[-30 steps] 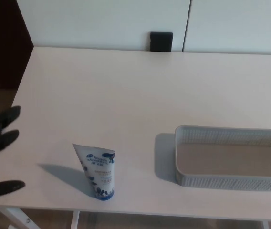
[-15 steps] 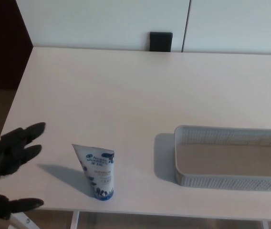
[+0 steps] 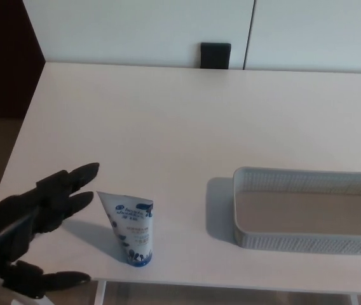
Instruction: The robot walks towards a table in front, picks a shampoo with left hand and puts it in a small grey container
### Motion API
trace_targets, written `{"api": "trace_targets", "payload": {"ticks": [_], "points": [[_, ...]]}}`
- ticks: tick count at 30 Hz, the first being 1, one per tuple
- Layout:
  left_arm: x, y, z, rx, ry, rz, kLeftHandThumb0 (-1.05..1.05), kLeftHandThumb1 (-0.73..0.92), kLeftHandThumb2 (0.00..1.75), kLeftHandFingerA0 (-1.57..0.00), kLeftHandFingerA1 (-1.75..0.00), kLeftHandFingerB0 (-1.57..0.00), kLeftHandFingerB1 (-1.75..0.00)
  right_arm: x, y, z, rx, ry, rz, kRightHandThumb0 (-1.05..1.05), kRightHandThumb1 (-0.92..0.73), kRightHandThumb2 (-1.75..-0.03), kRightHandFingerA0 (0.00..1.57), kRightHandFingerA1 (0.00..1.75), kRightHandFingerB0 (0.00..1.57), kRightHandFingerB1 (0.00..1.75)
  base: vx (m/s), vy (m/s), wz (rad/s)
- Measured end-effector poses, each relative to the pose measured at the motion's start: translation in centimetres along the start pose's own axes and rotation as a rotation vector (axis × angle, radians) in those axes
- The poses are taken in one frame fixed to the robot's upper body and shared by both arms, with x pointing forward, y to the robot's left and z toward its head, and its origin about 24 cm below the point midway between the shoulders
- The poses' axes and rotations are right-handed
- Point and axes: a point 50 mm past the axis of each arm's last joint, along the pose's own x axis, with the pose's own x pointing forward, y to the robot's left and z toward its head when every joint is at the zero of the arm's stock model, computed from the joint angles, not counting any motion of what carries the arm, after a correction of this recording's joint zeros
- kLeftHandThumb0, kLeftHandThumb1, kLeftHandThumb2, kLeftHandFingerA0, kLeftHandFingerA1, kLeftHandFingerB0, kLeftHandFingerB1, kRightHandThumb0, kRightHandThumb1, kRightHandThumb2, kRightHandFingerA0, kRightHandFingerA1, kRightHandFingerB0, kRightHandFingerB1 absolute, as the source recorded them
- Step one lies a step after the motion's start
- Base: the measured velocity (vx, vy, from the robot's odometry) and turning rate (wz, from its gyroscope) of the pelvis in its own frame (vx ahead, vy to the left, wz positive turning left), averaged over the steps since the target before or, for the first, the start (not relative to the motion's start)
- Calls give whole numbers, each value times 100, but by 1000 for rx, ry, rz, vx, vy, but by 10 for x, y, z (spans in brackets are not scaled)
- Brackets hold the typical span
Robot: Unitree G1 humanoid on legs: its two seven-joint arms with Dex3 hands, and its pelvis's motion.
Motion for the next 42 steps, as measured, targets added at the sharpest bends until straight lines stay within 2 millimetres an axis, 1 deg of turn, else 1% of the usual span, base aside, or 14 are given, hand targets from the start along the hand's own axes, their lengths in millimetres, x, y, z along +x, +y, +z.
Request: {"api": "trace_targets", "payload": {"ticks": [6,7,12,14,15,19,20,21,22,23,24,25,31,42], "points": [[10,-4,1,-53,-54,43,-42,27,67,-1,-35,0,-19,0,0,2,-5,-5,4,-38,-70,-61,59,43,55,40,0,0,0],[11,-4,1,-60,-60,50,-41,27,68,-2,-39,0,-25,0,0,2,-5,-6,4,-40,-69,-61,59,43,55,40,0,0,0],[15,-3,0,-110,-88,113,-42,28,70,-1,-41,0,-24,1,0,6,-11,-17,6,-37,-72,-62,56,43,53,40,0,0,0],[16,-1,0,-138,-93,145,-38,26,70,-1,-43,0,-29,1,0,7,-18,-19,9,-36,-72,-61,57,43,53,39,0,0,0],[16,1,0,-150,-93,157,-41,40,59,-8,-36,-5,-18,1,1,7,-21,-20,10,-37,-71,-61,57,43,53,40,0,0,0],[17,6,-2,-188,-81,184,-35,43,53,-9,-31,-5,-25,1,1,8,-26,-21,13,-38,-70,-61,58,43,54,40,0,0,0],[17,6,-3,-192,-79,184,-41,39,60,-7,-32,-7,-21,1,1,8,-27,-22,13,-37,-70,-61,58,43,55,40,0,0,0],[18,7,-3,-198,-75,183,-38,26,69,0,-34,0,-26,1,2,8,-27,-22,13,-36,-71,-61,57,43,54,40,0,0,0],[19,8,-4,-199,-69,177,-38,41,53,-6,-29,0,-23,1,2,8,-27,-22,14,-37,-70,-61,57,43,54,40,0,0,0],[19,9,-5,-193,-58,164,-38,41,53,-6,-29,0,-23,2,2,9,-27,-23,15,-37,-70,-61,57,43,54,40,0,0,0],[20,10,-5,-184,-49,150,-37,40,54,-5,-28,0,-22,2,2,9,-26,-23,15,-37,-70,-61,57,42,54,40,0,0,0],[20,11,-6,-169,-31,129,-42,28,68,-1,-32,-1,-20,2,3,9,-26,-24,17,-37,-71,-61,57,42,54,39,0,0,0],[26,13,-13,-136,41,17,-44,30,70,0,-28,0,-19,2,4,10,-21,-25,20,-37,-71,-61,58,43,55,40,0,0,0],[30,15,-13,-88,107,-104,-45,31,71,-1,-27,0,-18,2,3,13,-22,-35,17,-41,-68,-63,59,44,54,40,0,0,0]]}}
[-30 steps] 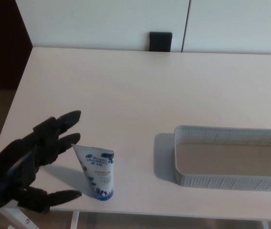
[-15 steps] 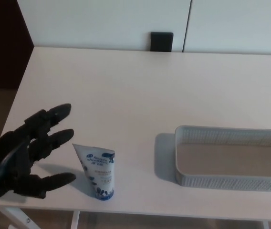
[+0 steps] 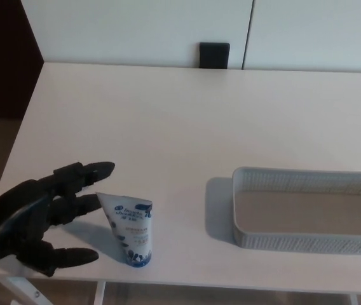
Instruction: The robot walks towards a table in front, picks a shampoo with left hand and puts it in a small grey container
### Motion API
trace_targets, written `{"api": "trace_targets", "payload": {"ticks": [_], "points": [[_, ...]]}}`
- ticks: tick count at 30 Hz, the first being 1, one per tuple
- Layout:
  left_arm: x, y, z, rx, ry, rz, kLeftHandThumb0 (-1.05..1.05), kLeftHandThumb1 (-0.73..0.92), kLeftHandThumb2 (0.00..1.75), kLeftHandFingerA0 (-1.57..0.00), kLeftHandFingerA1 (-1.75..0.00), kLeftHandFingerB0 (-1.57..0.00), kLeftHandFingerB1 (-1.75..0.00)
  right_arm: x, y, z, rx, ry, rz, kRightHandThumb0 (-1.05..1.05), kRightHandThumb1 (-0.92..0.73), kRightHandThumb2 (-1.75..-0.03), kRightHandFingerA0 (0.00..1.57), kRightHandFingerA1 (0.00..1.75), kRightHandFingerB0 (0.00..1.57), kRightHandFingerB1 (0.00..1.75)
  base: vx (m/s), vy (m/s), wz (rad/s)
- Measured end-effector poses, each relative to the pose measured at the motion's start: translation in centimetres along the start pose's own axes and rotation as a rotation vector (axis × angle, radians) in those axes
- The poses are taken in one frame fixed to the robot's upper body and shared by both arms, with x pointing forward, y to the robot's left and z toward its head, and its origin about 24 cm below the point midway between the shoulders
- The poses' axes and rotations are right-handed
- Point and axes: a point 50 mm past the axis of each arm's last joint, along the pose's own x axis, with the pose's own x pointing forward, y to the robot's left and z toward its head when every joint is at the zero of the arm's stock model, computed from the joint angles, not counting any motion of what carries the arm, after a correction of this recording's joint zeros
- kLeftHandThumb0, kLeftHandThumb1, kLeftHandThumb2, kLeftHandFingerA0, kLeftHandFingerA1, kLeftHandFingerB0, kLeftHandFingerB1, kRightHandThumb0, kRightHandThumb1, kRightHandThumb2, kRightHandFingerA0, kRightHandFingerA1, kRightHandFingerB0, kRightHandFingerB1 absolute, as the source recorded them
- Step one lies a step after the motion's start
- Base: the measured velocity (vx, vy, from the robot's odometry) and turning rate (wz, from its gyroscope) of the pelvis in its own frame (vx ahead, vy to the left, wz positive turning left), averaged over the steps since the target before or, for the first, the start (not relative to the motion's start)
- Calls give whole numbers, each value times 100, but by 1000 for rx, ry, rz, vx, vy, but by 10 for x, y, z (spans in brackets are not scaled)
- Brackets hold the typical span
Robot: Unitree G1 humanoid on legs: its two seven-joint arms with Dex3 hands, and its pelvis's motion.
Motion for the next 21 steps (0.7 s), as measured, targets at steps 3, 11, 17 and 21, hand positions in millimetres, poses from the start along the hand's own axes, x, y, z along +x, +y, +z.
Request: {"api": "trace_targets", "payload": {"ticks": [3,11,17,21], "points": [[0,-1,-1,5,11,-10,-47,31,71,-1,-27,0,-16,0,0,1,-5,-1,1,-37,-71,-61,58,43,55,40,0,0,0],[5,-3,-2,1,17,-25,-50,32,71,-1,-26,0,-16,0,1,1,-14,0,3,-39,-69,-61,60,43,55,39,0,0,0],[12,-9,-2,-7,6,-37,-49,32,72,-2,-30,0,-19,0,1,1,-10,-2,5,-40,-69,-62,59,43,54,39,0,0,0],[18,-14,-4,-15,6,-44,-49,32,73,-2,-34,0,-19,1,3,2,-9,-4,8,-38,-70,-61,59,43,54,40,0,0,0]]}}
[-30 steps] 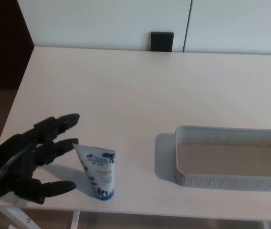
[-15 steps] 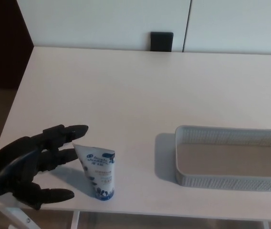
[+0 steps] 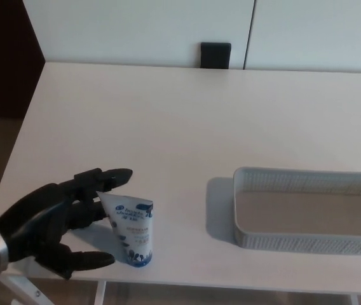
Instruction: The robot walks towards a table in front, picks a shampoo with left hand and puts it in a small grey container
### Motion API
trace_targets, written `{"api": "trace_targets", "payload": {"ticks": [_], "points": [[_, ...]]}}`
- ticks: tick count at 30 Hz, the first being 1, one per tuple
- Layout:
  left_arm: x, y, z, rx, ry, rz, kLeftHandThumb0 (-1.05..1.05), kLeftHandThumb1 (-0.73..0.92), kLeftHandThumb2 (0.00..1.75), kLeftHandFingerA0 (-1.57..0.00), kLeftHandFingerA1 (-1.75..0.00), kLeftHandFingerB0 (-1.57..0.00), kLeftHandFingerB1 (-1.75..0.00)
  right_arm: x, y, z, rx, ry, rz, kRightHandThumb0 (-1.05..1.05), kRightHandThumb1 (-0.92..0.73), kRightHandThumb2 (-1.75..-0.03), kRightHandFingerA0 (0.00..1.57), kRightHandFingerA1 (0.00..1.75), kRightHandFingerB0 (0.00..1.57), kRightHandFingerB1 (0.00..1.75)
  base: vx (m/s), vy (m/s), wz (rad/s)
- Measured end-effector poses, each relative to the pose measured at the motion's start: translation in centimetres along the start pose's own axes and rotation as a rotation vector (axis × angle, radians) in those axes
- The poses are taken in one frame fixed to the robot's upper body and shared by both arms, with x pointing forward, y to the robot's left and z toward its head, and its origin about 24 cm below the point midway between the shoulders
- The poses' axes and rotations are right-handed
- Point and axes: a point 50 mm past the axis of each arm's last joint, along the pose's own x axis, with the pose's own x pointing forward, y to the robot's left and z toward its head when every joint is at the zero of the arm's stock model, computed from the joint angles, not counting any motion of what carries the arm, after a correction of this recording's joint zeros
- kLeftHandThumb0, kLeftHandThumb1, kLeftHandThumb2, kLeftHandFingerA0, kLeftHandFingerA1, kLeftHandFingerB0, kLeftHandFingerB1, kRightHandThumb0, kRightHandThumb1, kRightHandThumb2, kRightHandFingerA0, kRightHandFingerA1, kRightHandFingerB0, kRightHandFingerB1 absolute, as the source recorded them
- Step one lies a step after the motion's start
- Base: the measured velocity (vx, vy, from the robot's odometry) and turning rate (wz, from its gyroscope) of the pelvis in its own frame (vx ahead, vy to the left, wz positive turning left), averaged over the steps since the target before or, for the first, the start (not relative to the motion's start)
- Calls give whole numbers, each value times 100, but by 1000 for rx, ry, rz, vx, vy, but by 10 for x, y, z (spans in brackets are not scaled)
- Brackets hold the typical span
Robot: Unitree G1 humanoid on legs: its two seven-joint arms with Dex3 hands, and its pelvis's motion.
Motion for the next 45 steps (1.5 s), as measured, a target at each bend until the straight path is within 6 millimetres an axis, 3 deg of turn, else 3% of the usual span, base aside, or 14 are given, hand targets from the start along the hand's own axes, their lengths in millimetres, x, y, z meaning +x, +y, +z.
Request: {"api": "trace_targets", "payload": {"ticks": [11,12,14,15,16,17,18,19,20,24,25,27,30,45], "points": [[17,-11,0,-30,-33,-4,-47,31,67,-7,-44,0,-13,0,1,1,-2,-2,5,-38,-69,-61,58,43,55,40,0,0,0],[18,-12,0,-27,-34,-7,-41,42,53,-17,-36,0,-14,0,1,1,-1,-3,5,-38,-69,-61,59,43,55,40,0,0,0],[21,-16,1,-16,-35,-17,-43,40,73,-45,-56,0,-18,0,0,1,0,-4,4,-37,-70,-61,59,43,54,39,0,0,0],[23,-18,1,-7,-34,-21,-43,40,73,-45,-56,0,-18,0,0,2,-1,-4,4,-37,-70,-61,59,43,54,39,0,0,0],[24,-20,1,2,-34,-24,-40,59,57,-81,-51,-1,-24,0,0,2,-1,-4,4,-40,-67,-62,59,43,54,40,0,0,0],[27,-23,2,19,-36,-27,-37,63,68,-99,-57,-9,-24,0,0,2,-2,-6,4,-38,-69,-61,60,43,54,39,0,0,0],[29,-26,2,37,-39,-27,-37,63,68,-99,-57,-9,-24,1,1,3,-2,-7,4,-38,-69,-61,60,43,54,39,0,0,0],[30,-28,2,45,-40,-26,-17,81,64,-116,-86,-25,-30,1,1,3,-2,-7,5,-41,-68,-61,60,42,54,39,0,0,0],[33,-32,2,53,-41,-22,-13,85,65,-114,-116,-41,-35,1,1,3,-2,-8,5,-42,-67,-61,60,43,54,39,0,0,0],[41,-48,3,75,-44,-9,2,84,74,-110,-136,-66,-51,1,1,4,-2,-11,10,-38,-70,-61,59,42,54,39,0,0,0],[44,-51,4,85,-46,-6,12,75,93,-96,-145,-84,-83,1,1,5,-2,-13,12,-41,-68,-61,60,43,54,39,0,0,0],[46,-55,5,96,-46,2,8,77,96,-89,-161,-69,-121,1,0,8,2,-19,13,-38,-69,-61,61,43,56,40,0,0,0],[50,-58,7,109,-48,12,4,78,97,-97,-166,-65,-123,2,-1,11,7,-27,11,-37,-71,-62,61,42,55,39,0,0,0],[48,-55,13,133,-88,88,3,77,97,-91,-163,-63,-123,2,-1,14,-20,-34,25,-38,-71,-61,60,42,54,39,0,0,0]]}}
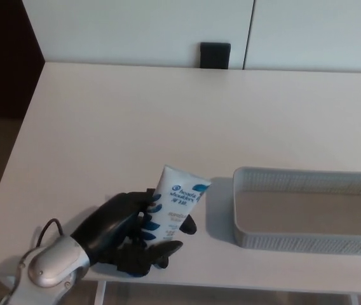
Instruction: The robot walks towards a table in front, picks a shampoo with left hand and puts it in a small grey container
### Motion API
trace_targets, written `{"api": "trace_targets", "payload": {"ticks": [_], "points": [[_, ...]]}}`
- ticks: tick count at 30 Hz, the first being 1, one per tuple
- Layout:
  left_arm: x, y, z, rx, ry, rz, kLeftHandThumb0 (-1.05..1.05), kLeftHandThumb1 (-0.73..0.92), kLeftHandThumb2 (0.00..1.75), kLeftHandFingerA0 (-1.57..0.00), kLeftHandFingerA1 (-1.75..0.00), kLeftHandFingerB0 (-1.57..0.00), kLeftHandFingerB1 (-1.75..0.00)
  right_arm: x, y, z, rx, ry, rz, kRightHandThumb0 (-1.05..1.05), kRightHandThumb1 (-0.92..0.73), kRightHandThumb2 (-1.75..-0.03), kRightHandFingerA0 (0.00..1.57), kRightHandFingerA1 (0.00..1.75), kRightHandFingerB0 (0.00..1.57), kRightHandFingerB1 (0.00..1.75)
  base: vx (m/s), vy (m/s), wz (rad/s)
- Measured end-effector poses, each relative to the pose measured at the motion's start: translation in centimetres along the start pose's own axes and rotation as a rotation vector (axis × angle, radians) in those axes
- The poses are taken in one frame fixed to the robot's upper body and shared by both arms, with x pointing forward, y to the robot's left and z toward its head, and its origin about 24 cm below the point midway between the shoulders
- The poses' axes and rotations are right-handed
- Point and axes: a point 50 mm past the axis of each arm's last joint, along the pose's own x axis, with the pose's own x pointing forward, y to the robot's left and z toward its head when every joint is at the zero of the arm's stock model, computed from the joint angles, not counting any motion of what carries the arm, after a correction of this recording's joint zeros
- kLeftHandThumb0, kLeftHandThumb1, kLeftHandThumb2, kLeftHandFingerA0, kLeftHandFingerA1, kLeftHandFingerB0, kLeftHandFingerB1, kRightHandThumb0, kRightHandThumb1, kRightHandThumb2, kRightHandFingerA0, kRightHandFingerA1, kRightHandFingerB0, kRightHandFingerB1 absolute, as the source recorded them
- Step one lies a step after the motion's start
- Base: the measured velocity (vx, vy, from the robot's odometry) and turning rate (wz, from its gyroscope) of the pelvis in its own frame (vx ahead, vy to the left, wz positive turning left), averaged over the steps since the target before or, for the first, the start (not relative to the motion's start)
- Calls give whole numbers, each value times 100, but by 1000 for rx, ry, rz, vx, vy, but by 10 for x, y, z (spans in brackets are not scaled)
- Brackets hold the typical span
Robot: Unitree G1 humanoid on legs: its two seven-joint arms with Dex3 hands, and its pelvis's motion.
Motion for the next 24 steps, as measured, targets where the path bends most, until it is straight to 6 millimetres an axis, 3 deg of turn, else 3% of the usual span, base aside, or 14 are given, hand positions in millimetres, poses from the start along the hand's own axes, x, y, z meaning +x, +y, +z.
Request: {"api": "trace_targets", "payload": {"ticks": [3,7,8,10,11,12,15,17,18,19,24], "points": [[3,4,14,14,-47,20,4,75,95,-96,-161,-67,-118,0,0,0,-3,-1,0,-38,-71,-62,62,42,55,39,0,0,0],[12,10,49,66,-154,32,5,71,97,-97,-159,-65,-125,0,-1,1,-12,-1,1,-38,-70,-61,60,42,54,38,0,0,0],[15,12,63,83,-193,33,4,73,89,-97,-160,-68,-116,0,-1,1,-14,-1,1,-39,-71,-62,59,42,53,38,0,0,0],[21,13,78,98,-235,29,2,73,88,-100,-159,-70,-117,0,-1,1,-16,-1,1,-39,-71,-61,59,42,53,39,0,0,0],[25,13,88,109,-259,23,1,61,105,-126,-135,-83,-104,0,-1,1,-16,-3,1,-38,-71,-61,60,43,53,39,0,0,0],[27,12,95,119,-277,19,-3,70,86,-105,-154,-74,-127,0,-1,2,-16,-4,0,-38,-71,-61,59,42,53,39,0,0,0],[39,7,118,152,-317,-8,-3,70,84,-103,-154,-77,-115,0,-2,3,-17,-8,1,-38,-71,-61,59,43,53,39,0,0,0],[45,4,128,168,-330,-19,-9,69,88,-106,-153,-80,-120,0,-2,4,-17,-11,1,-38,-71,-61,60,42,53,39,0,0,0],[51,0,133,177,-334,-34,-10,57,108,-124,-127,-88,-104,0,-2,4,-16,-10,2,-37,-71,-61,59,42,53,39,0,0,0],[57,-3,137,187,-328,-45,-13,67,89,-106,-148,-82,-117,0,-2,4,-15,-11,2,-36,-72,-61,59,42,53,39,0,0,0],[78,-16,147,209,-297,-86,-15,70,83,-105,-149,-85,-117,0,-3,5,-9,-15,-1,-34,-74,-62,58,42,54,39,0,0,0]]}}
